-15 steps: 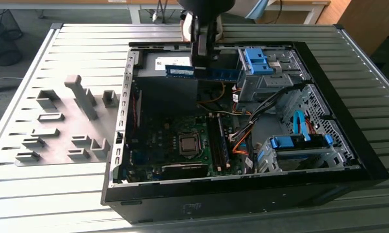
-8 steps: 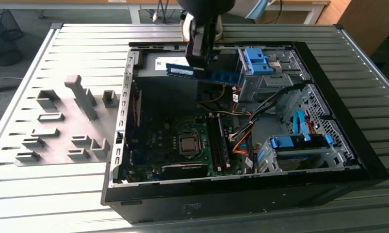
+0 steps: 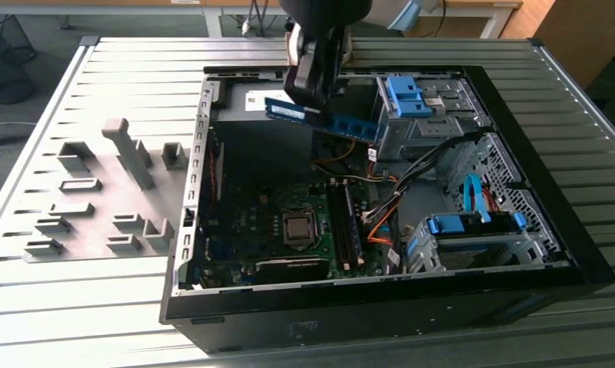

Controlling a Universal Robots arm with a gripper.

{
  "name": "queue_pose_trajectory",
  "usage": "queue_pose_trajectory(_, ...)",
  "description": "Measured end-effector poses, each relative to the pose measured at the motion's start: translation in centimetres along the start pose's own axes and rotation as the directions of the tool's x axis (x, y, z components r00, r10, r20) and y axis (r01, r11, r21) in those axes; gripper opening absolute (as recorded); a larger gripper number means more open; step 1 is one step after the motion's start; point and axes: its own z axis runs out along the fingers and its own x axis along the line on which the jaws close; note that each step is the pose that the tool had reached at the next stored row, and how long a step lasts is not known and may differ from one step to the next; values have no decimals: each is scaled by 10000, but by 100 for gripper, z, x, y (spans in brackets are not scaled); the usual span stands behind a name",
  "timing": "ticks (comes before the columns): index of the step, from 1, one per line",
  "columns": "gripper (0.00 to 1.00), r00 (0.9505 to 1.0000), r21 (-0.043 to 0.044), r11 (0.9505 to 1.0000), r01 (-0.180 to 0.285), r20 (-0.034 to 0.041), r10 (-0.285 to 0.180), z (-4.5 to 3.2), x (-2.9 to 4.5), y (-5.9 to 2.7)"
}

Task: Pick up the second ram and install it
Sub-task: 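Insert the second ram into the second slot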

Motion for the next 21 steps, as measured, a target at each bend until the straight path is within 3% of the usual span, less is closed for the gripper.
queue_pose_trajectory(4,14,9973,-3,9973,-729,-16,729,10,0,1)
queue_pose_trajectory(8,14,9899,1,9899,-1415,-39,1415,21,0,0)
queue_pose_trajectory(21,14,9511,78,9513,-3082,-176,3083,36,-1,0)
